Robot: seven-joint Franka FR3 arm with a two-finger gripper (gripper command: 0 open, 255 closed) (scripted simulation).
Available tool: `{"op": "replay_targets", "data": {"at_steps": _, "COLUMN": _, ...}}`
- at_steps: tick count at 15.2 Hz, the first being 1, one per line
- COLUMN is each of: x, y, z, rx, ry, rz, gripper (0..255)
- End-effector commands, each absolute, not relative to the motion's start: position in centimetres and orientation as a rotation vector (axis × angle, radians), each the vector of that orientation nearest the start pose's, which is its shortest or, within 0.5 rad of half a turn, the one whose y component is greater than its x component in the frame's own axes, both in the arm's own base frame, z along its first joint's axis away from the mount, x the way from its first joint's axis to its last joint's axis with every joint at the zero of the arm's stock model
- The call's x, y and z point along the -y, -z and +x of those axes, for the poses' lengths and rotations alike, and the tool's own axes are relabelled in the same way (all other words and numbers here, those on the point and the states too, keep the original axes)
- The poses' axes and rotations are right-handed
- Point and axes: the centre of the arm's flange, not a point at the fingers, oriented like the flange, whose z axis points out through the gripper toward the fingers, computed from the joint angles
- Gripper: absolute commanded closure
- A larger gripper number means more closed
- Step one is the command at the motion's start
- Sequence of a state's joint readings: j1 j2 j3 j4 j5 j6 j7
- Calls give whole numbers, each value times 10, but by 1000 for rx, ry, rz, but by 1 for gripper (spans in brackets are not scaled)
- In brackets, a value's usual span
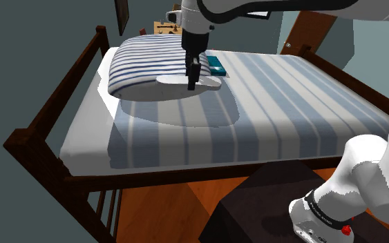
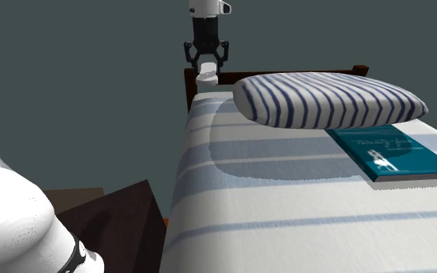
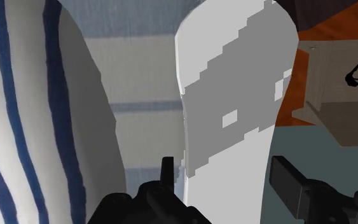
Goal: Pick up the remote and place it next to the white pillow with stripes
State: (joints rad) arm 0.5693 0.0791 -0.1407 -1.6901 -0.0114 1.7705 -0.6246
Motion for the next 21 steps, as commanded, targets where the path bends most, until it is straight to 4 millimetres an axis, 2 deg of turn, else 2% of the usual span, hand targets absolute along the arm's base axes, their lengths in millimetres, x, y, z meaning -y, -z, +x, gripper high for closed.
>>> {"op": "replay_targets", "data": {"at_steps": 1, "x": -247, "y": -530, "z": 532, "rx": 1594, "ry": 1, "rz": -2733, "gripper": 255}}
{"op": "replay_targets", "data": {"at_steps": 21, "x": -247, "y": -425, "z": 532, "rx": 1594, "ry": 1, "rz": -2733, "gripper": 255}}
